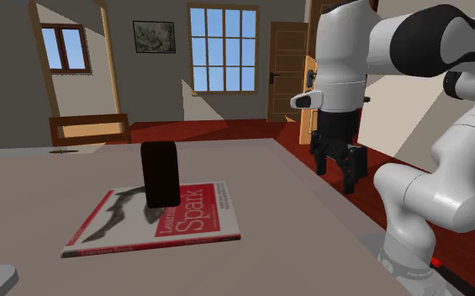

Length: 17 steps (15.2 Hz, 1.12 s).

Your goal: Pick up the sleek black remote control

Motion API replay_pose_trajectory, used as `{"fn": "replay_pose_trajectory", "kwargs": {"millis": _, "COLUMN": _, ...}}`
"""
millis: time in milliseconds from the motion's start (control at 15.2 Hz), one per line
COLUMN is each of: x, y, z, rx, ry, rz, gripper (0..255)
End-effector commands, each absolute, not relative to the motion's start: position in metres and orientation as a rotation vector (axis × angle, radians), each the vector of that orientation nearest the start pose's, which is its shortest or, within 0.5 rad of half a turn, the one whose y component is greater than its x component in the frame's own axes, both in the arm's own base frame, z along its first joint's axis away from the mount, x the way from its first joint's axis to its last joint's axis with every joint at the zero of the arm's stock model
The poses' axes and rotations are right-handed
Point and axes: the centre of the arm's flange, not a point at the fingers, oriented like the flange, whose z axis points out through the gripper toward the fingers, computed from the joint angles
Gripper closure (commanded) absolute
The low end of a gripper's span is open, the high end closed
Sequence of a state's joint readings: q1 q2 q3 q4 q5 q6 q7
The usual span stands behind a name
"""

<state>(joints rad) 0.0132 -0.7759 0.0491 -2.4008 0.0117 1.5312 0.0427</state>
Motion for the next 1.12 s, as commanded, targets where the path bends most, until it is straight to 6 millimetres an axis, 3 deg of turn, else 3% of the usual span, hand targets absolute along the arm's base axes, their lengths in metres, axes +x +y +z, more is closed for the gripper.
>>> {"fn": "replay_pose_trajectory", "kwargs": {"millis": 0, "x": 0.302, "y": 0.024, "z": 0.563, "rx": -3.165, "ry": -0.006, "rz": 0.147, "gripper": 0}}
{"fn": "replay_pose_trajectory", "kwargs": {"millis": 1056, "x": 0.49, "y": -0.021, "z": 0.615, "rx": -3.153, "ry": 0.135, "rz": 0.021, "gripper": 0}}
